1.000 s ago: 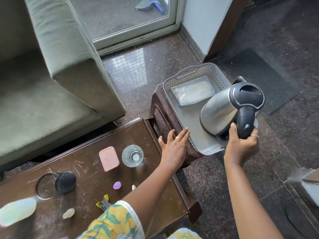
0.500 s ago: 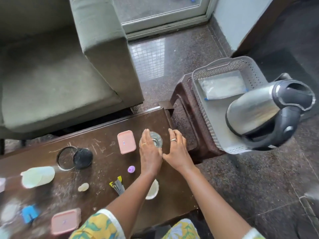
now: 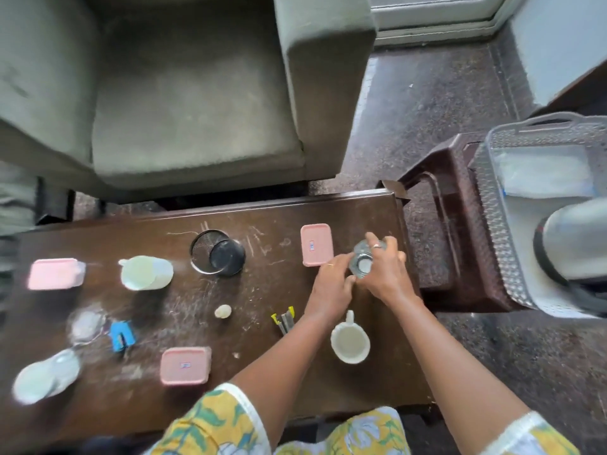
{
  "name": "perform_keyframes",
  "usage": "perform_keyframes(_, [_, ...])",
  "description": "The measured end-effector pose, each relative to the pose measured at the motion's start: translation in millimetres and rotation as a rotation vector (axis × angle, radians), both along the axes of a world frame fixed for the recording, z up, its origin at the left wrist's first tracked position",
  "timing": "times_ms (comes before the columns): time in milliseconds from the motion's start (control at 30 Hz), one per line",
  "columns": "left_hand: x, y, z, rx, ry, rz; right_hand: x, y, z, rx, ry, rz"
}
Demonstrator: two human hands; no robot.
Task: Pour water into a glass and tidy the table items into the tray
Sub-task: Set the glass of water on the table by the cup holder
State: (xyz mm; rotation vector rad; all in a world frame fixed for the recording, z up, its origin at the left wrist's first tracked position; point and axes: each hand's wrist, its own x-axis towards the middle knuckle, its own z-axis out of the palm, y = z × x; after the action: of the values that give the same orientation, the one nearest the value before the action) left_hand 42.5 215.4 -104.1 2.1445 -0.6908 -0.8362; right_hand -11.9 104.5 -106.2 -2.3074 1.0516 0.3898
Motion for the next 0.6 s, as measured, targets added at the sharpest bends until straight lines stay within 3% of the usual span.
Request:
perform_keyframes(233, [30.1, 46.7, 25.5, -0.086, -0.086, -0.032, 20.5, 37.2, 47.9, -0.098, 0.030, -0.079])
perform_keyframes(467, [109.5, 123.9, 60.5, -0.216, -0.279, 0.195, 96.3, 92.6, 114.9, -0.150, -0.100, -0.032])
perform_keyframes(600, [157.3, 177.7, 59.2, -0.118, -0.329, 0.355, 148.8, 128.1, 131.4, -0.108, -0.173, 0.037])
